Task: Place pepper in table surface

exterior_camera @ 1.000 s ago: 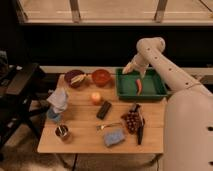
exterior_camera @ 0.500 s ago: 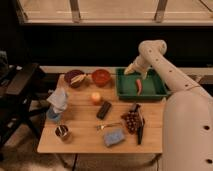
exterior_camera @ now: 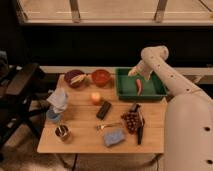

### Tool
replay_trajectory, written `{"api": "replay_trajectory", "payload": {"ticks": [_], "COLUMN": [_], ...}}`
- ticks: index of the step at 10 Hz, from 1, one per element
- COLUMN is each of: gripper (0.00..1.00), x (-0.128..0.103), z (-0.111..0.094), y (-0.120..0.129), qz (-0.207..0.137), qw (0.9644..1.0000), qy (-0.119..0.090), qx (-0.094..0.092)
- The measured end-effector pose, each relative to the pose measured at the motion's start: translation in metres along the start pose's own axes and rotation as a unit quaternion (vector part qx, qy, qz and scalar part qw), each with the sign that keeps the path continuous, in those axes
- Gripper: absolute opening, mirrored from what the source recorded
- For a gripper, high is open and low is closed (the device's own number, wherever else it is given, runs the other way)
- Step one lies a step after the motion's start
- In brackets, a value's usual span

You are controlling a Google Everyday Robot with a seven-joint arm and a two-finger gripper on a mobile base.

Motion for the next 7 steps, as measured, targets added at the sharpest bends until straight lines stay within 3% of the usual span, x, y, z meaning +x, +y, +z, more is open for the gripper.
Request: {"api": "replay_trajectory", "payload": {"ticks": [7], "gripper": [0.75], "x": [0.004], "z": [0.050], "y": [-0.031], "qz": [0.015], "qw": [0.9995], "qy": [0.026], "qx": [0.014]}}
